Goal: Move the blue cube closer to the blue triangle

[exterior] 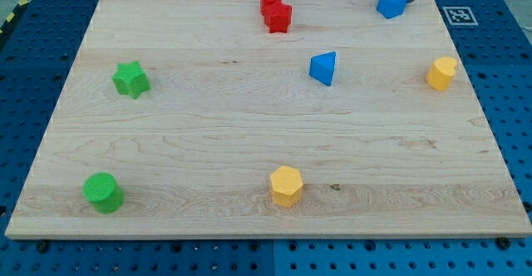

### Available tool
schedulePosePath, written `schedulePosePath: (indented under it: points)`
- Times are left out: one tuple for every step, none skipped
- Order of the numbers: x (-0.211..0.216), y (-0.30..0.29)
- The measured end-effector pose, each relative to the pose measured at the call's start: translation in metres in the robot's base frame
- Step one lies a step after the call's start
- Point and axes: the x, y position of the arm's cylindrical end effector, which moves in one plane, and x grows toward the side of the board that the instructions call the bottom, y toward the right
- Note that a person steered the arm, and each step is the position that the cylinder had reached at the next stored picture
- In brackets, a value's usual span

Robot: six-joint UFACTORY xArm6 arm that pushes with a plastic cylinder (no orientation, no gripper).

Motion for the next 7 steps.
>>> schedulePosePath:
  points:
    - [0.010, -0.021]
    - [0.010, -0.062]
    - [0.010, -0.093]
    - [0.010, -0.108]
    - [0.023, -0.109]
    - [0.038, -0.109]
    - [0.063, -0.109]
